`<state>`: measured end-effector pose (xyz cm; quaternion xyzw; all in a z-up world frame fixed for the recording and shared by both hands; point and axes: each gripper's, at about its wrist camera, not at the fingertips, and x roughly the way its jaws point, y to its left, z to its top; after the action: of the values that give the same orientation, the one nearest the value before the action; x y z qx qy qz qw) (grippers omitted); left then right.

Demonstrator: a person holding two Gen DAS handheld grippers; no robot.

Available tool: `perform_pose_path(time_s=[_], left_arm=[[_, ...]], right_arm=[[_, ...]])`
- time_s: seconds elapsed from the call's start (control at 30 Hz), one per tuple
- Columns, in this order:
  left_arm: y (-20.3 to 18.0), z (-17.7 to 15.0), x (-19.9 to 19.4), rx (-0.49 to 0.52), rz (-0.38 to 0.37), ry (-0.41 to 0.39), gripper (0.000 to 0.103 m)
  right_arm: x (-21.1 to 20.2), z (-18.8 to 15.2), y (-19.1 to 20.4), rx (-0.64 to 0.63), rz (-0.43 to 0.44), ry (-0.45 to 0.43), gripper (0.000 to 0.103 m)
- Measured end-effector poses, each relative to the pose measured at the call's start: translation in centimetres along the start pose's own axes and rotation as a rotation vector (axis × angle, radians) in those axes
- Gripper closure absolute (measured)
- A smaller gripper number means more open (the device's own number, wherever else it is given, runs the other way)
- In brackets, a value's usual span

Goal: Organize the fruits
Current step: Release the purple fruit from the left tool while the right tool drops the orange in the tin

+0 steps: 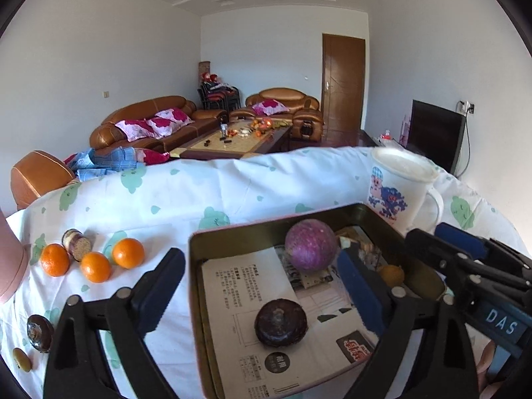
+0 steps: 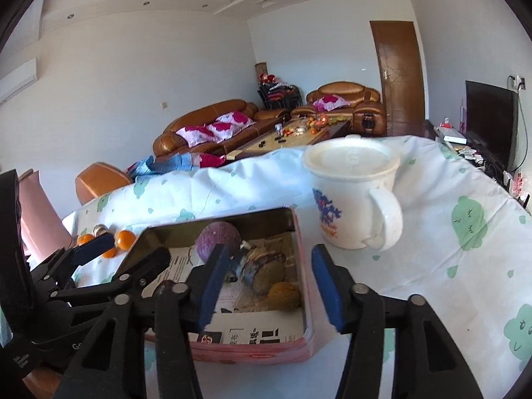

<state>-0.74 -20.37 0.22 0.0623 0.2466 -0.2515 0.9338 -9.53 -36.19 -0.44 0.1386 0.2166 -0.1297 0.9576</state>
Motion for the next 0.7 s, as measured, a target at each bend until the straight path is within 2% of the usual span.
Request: perform_pose_path(time_s=[0.03, 0.07, 0.27, 0.5, 0.7], left_arm=[[0.4, 0.1, -0.4, -0.018, 0.012, -0.028, 0.0], [0.7, 0.1, -0.7, -0.035, 0.019, -0.05, 0.0], [2.0, 0.2, -1.2, -0.091, 0.061, -0.078, 0.0], [3.0, 0.0, -2.1, -0.07, 0.179, -0.127, 0.0], [3.4, -0.7, -2.4, -0.046, 0.243, -0.141, 0.0]], right_arm=[[-0.4, 0.1, -0.3, 0.015, -0.007, -0.035, 0.019], [-0.7, 0.2, -0.6, 0.029, -0.011, -0.063, 0.015], [-1.2, 0.5, -1.1, 0.054, -0.078, -0.141, 0.015], [-3.1, 0.5, -0.9, 0.04, -0.113, -0.279, 0.012], [-2.6, 0.6, -0.6, 0.018, -0.105, -0.273, 0.012]])
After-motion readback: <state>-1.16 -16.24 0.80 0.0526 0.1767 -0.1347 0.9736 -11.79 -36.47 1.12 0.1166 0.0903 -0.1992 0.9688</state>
